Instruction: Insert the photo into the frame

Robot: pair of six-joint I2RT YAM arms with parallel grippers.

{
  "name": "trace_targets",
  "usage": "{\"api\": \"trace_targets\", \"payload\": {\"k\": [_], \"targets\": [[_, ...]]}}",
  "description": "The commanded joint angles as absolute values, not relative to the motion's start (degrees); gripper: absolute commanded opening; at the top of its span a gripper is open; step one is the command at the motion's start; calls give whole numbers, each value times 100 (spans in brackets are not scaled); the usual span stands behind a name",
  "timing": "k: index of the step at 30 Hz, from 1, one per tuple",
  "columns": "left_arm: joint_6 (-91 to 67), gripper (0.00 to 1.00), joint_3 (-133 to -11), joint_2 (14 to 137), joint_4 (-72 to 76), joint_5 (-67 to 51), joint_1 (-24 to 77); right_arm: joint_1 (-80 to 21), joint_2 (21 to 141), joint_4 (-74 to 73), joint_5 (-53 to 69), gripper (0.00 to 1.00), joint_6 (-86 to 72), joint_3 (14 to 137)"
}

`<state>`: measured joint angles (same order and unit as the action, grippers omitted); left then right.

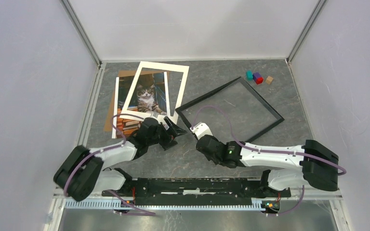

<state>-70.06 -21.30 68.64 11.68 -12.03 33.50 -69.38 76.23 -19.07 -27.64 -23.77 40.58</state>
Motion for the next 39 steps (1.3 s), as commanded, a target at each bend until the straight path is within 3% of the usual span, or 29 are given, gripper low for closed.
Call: {"api": "trace_targets", "payload": {"k": [1, 9, 20, 27, 30, 35, 39], "targets": [[-7731, 95, -1982, 7805, 3815, -1998, 3330, -6969, 7243, -1356, -3039, 0, -2369, 3999], [-8553, 100, -2012, 9864, 6958, -1944, 3485, -6961, 7367, -1389, -2953, 0, -2470, 4073], [-9020, 100, -1828, 9318, 5454, -595, 4325, -6956, 7324, -1497, -2911, 0, -2557, 4174], [-9707, 100, -1669, 9301, 5667, 861, 5233, -6953, 7349, -1477, -2908, 0, -2558, 4263], [-9748, 100, -1423, 9620, 6608, 1505, 5421, -6937, 7324, -1540, -2893, 0, -2561, 4298], [-10069, 100, -1510, 10358, 7332, 1449, 5482, -6943, 7195, -1532, -2919, 0, -2562, 4228], [-10080, 100, -1589, 10288, 6935, 1698, 5677, -6922, 7170, -1583, -2967, 0, -2542, 4236]]}}
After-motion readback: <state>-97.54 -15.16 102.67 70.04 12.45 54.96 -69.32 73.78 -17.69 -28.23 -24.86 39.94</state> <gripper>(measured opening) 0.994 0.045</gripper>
